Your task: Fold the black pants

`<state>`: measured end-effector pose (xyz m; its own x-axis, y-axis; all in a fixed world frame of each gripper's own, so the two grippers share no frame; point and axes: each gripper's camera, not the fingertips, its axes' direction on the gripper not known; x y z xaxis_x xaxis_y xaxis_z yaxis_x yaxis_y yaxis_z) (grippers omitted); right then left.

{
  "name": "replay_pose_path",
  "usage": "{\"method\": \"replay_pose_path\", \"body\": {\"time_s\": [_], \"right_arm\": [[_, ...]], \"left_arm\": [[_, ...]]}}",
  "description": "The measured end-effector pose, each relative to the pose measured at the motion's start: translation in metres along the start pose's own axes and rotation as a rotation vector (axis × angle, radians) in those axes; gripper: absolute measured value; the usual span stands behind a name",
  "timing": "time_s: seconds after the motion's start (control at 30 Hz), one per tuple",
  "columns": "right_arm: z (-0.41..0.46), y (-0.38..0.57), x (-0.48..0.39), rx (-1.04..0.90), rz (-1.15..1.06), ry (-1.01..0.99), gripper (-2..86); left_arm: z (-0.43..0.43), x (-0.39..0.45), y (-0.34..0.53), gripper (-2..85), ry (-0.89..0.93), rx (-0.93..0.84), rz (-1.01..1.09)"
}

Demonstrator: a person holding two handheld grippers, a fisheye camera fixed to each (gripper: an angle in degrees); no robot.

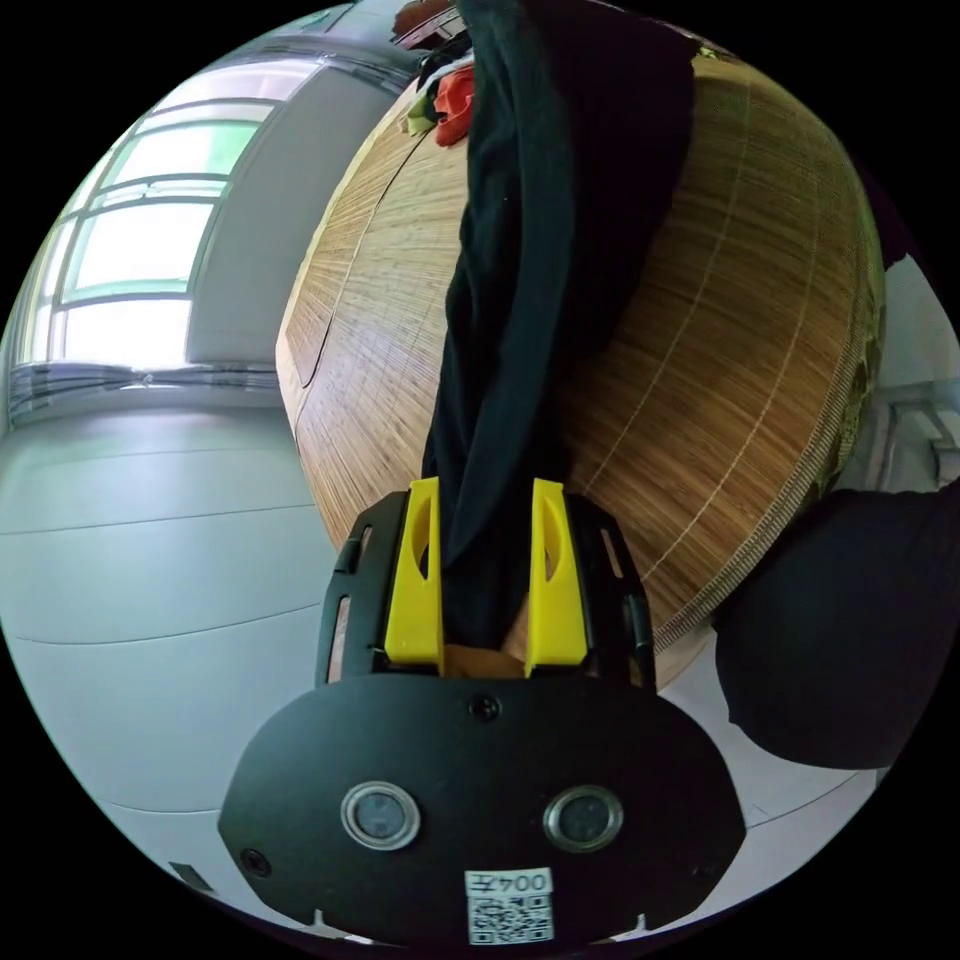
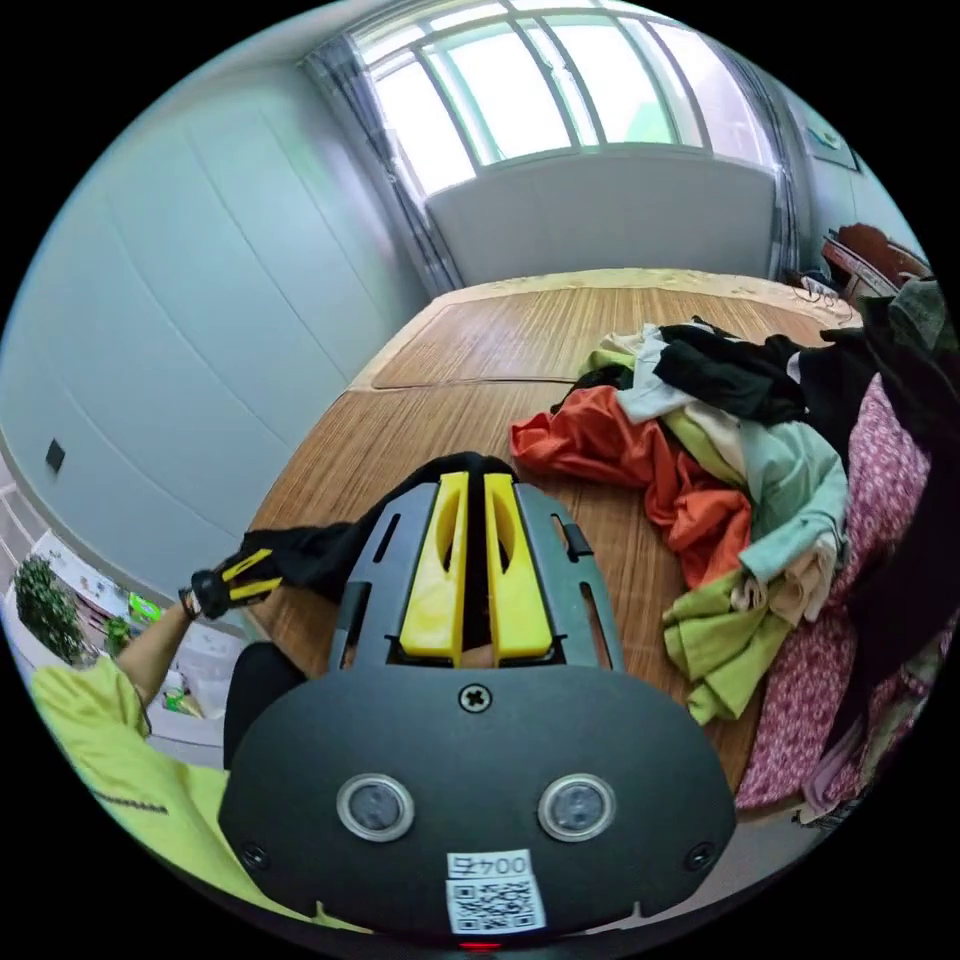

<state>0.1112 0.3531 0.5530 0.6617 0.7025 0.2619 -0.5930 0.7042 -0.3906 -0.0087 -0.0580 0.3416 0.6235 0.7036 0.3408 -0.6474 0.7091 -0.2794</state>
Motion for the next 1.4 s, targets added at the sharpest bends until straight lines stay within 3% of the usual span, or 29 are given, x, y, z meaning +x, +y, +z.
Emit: {"method": "replay_pose_path", "body": {"time_s": [0.13,0.27,0.43,0.57,0.73,1.0,1.2,1.4], "right_arm": [[0.094,-0.005,0.04,-0.144,0.142,0.053,6.2],[0.085,0.06,0.05,-0.118,0.134,0.018,10.4],[0.085,0.196,0.049,-0.252,0.132,0.055,11.3],[0.11,0.23,0.027,-0.264,0.199,0.043,13.0],[0.122,0.248,-0.036,-0.247,0.207,0.224,2.9],[0.053,0.332,-0.15,-0.553,0.024,0.379,4.2],[0.0,0.334,-0.265,-0.356,-0.027,0.461,3.7],[0.041,0.322,-0.369,-0.401,-0.192,0.453,-0.5]], "left_arm": [[0.002,-0.016,0.009,12.8,0.043,-0.008,-0.071],[-0.008,-0.021,0.027,12.7,0.084,0.035,-0.115],[-0.03,-0.014,0.041,12.5,0.141,0.126,-0.177],[-0.042,-0.013,0.042,12.3,0.184,0.162,-0.235],[-0.054,-0.019,0.046,12.0,0.232,0.188,-0.32],[-0.087,0.001,0.024,9.3,0.333,0.199,-0.401],[-0.099,0.028,-0.018,7.9,0.369,0.179,-0.408],[-0.09,0.052,-0.044,5.5,0.381,0.099,-0.377]]}}
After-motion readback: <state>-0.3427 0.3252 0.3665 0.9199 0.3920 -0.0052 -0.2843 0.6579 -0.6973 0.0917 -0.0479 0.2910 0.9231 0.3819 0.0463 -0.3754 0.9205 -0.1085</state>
